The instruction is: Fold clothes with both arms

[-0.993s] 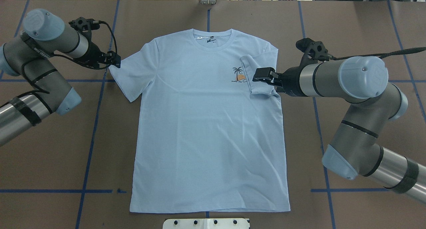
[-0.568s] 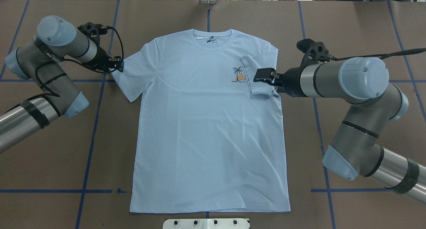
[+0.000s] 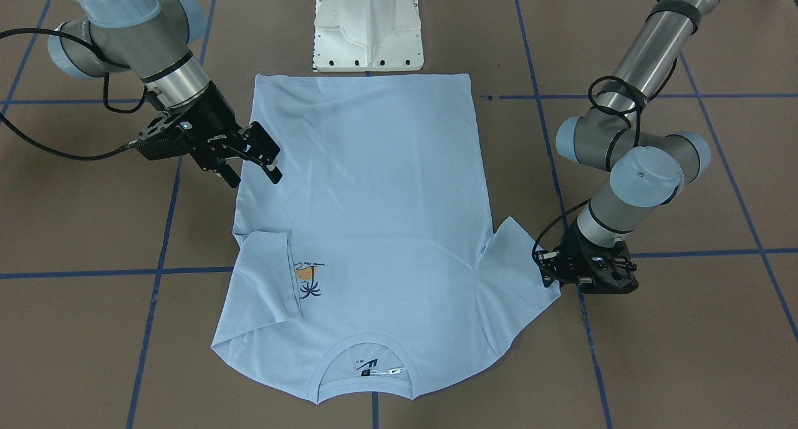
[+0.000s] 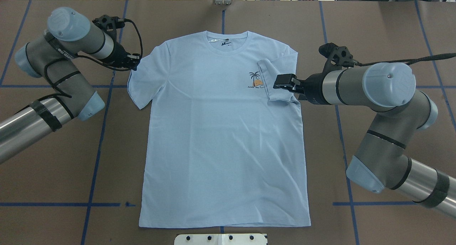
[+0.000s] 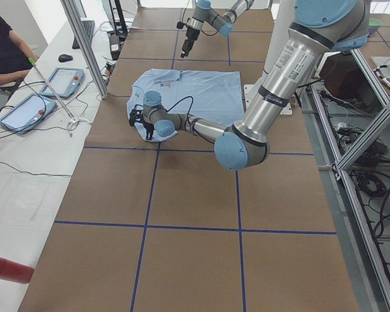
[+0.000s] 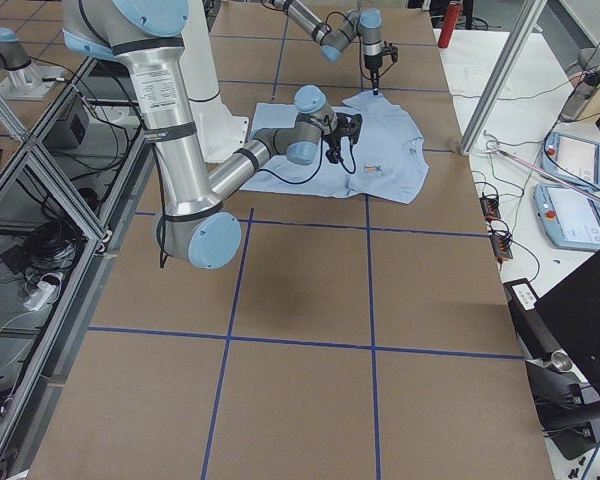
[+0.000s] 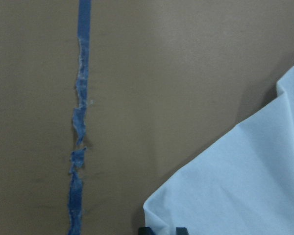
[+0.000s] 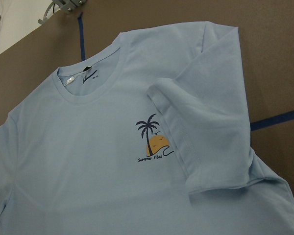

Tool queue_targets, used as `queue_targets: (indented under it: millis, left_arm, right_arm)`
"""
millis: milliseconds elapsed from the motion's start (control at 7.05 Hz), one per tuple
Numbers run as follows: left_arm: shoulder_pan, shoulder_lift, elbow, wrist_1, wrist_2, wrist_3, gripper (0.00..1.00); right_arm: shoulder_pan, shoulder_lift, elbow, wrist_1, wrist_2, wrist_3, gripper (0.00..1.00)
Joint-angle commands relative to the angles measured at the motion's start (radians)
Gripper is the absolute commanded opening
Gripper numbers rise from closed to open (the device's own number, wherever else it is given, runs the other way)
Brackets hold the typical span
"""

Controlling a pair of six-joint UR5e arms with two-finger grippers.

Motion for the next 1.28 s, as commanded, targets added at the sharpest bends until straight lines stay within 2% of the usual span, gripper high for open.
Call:
queue_targets:
  millis: [0,284,426,568,710,851,993,1135]
  left_arm:
    - [0.063,-0.019,-0.079,0.007,-0.004,-0.139,0.00]
    - [0.140,-0.108,-0.049,0.006,0.011,-0.282,0.00]
    - [0.174,-0.204,0.080,-0.008,0.076,-0.331,0.00]
    - [0.177,-0.246,0.138,-0.023,0.124,-0.340,0.00]
    - [0.177,-0.247,0.145,-0.033,0.126,-0.348,0.00]
    - [0.179,-0.257,0.140,-0.034,0.126,-0.380,0.51]
    - [0.183,-0.255,0.098,-0.034,0.123,-0.406,0.78]
    - [0.227,-0.232,-0.005,-0.028,0.120,-0.501,0.84]
  right_arm:
    - [-0.002,-0.009,-0.002,0.000,0.000,0.000,1.00]
    - [-0.002,-0.011,-0.005,0.002,0.000,0.000,1.00]
    - [-0.002,-0.015,-0.009,0.003,-0.002,0.002,1.00]
    - [-0.003,-0.022,-0.009,0.005,-0.002,0.002,1.00]
    - [-0.003,-0.022,-0.008,0.005,-0.002,0.002,1.00]
    - [-0.005,-0.019,-0.008,0.005,-0.002,0.002,1.00]
    - [-0.008,-0.019,-0.006,-0.001,0.000,0.002,1.00]
    - [-0.020,-0.020,0.006,-0.005,0.001,0.003,1.00]
